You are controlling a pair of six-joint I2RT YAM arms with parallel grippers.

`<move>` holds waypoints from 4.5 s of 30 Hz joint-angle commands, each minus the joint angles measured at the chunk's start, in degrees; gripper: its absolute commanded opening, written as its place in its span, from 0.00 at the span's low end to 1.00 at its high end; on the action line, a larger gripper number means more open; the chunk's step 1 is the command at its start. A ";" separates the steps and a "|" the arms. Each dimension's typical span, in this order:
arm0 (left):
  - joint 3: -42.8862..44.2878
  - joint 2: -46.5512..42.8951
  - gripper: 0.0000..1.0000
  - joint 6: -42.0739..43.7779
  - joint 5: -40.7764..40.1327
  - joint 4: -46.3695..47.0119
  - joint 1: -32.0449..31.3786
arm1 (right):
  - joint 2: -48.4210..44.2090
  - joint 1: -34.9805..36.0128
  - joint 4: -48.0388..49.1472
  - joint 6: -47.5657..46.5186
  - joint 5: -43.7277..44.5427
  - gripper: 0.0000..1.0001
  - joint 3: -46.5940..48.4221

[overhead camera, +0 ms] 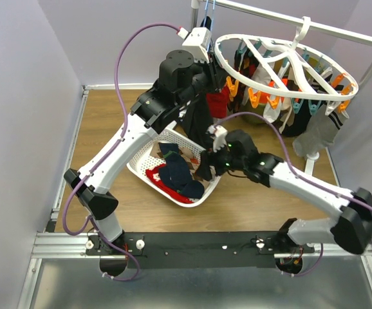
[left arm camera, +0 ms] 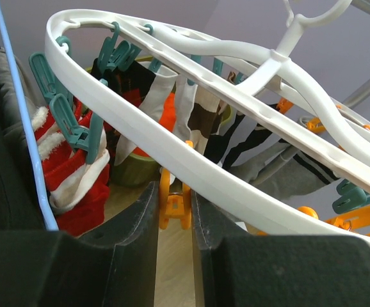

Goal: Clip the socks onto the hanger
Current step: Pick up the sock from the bin.

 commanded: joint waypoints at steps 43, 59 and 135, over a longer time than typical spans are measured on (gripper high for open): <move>2.48 2.20 0.00 0.23 0.39 -5.82 -0.40 | 22.19 10.68 -14.48 -12.87 4.25 0.58 17.69; 2.48 2.55 0.00 -0.03 1.09 -6.43 -0.49 | 44.34 10.24 -2.44 -9.27 20.33 0.63 35.38; -4.29 -1.85 0.00 0.06 1.80 -3.62 -0.49 | -11.11 10.24 -1.99 17.81 47.68 0.19 -14.19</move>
